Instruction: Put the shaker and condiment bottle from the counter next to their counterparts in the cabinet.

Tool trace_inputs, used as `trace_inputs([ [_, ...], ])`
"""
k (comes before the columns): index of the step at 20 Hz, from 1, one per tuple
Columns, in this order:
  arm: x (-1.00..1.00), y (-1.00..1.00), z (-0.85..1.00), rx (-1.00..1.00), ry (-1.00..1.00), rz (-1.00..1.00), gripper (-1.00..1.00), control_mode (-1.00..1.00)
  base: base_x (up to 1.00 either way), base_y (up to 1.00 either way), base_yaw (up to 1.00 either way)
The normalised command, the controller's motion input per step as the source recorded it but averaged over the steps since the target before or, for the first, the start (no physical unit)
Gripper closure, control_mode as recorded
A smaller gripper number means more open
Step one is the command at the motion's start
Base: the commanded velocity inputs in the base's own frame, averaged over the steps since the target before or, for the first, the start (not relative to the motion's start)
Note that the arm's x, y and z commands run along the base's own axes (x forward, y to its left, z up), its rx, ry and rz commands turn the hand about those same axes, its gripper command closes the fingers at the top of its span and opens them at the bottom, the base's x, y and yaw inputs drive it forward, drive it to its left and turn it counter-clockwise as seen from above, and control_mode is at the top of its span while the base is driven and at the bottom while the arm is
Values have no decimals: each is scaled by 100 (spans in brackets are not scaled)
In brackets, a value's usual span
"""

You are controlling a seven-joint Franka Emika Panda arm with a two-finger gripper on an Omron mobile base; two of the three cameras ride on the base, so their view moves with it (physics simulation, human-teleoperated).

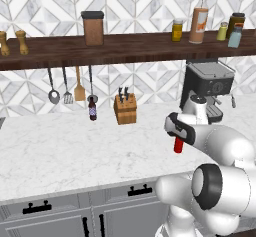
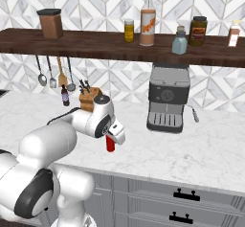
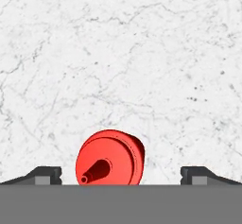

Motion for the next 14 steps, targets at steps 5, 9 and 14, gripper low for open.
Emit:
trace_inputs([
  [5,2,1,-1,0,0,0,100,-100,0,0,0],
  [9,0,0,0,2,0,0,100,-100,0,0,0],
  [14,0,0,-1,0,0,0,100,-100,0,0,0],
])
